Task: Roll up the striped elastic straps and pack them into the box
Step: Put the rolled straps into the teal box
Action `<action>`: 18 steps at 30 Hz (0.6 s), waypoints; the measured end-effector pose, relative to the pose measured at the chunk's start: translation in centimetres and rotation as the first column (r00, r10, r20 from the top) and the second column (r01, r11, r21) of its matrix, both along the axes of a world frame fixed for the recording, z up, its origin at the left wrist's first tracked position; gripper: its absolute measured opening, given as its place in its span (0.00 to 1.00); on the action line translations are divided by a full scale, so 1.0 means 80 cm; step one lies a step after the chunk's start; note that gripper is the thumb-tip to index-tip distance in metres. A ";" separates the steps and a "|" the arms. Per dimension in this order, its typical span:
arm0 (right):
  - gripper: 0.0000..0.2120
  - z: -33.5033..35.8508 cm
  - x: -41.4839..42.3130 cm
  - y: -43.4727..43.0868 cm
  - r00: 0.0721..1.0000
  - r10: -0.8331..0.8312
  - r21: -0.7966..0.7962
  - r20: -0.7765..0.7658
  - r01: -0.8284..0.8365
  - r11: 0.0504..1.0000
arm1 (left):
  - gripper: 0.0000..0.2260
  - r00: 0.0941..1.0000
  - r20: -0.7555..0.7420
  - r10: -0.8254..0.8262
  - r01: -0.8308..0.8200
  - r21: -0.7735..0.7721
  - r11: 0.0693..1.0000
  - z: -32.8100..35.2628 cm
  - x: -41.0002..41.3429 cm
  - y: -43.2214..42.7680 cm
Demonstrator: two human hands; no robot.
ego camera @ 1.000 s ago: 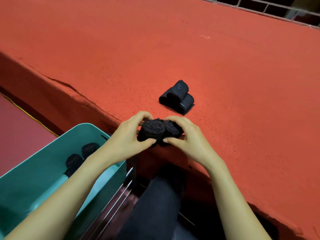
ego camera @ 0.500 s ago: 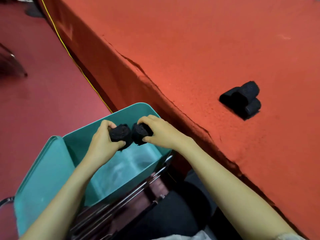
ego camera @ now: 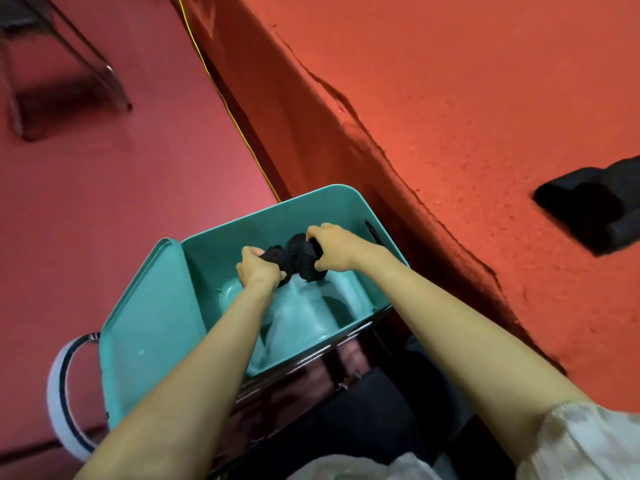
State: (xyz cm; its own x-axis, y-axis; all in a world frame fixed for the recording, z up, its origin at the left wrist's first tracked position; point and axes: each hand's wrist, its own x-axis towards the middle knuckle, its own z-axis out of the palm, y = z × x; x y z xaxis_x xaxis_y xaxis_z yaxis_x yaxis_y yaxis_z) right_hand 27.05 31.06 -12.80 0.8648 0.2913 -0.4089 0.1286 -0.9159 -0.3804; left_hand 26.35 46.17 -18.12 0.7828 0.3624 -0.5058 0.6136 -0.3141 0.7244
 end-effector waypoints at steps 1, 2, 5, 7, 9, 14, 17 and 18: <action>0.22 -0.003 0.002 -0.002 1.000 -0.005 0.001 -0.009 0.005 1.000 | 0.20 0.999 -0.020 0.041 -0.041 -0.006 0.999 -0.007 0.000 -0.001; 0.22 -0.006 0.003 -0.005 1.000 -0.007 0.000 -0.016 0.007 1.000 | 0.20 0.997 -0.034 0.067 -0.067 -0.002 0.998 -0.015 0.000 -0.001; 0.22 -0.014 0.008 -0.013 0.999 -0.004 -0.017 -0.036 0.003 1.000 | 0.20 0.999 -0.023 0.024 -0.023 0.055 0.998 -0.034 0.000 -0.003; 0.22 -0.019 0.010 -0.016 0.999 0.019 -0.038 -0.046 -0.021 0.999 | 0.19 1.000 0.004 -0.028 0.028 0.092 0.995 -0.039 0.003 -0.007; 0.23 -0.027 0.012 -0.015 0.997 0.056 -0.064 -0.052 -0.059 0.996 | 0.20 0.998 0.032 -0.056 0.052 0.121 0.991 -0.042 0.009 -0.013; 0.21 -0.041 0.015 -0.005 0.995 0.101 -0.081 -0.009 -0.101 0.992 | 0.20 0.994 0.113 -0.013 -0.003 0.144 0.990 -0.051 0.011 -0.025; 0.21 -0.048 0.014 0.002 0.994 0.103 -0.076 0.035 -0.100 0.992 | 0.23 0.990 0.143 0.010 -0.030 0.139 0.990 -0.060 0.004 -0.028; 0.21 -0.049 0.015 0.004 0.994 0.100 -0.074 0.048 -0.096 0.993 | 0.23 0.989 0.139 0.046 -0.063 0.123 0.990 -0.061 0.003 -0.029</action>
State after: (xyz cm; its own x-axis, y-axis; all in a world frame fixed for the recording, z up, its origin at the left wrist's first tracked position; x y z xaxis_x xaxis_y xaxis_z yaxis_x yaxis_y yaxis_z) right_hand 28.23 31.38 -16.76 0.8539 0.3474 -0.3875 0.2367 -0.9224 -0.3053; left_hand 26.62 43.83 -22.97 0.8182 0.4609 -0.3437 0.5313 -0.3774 0.7585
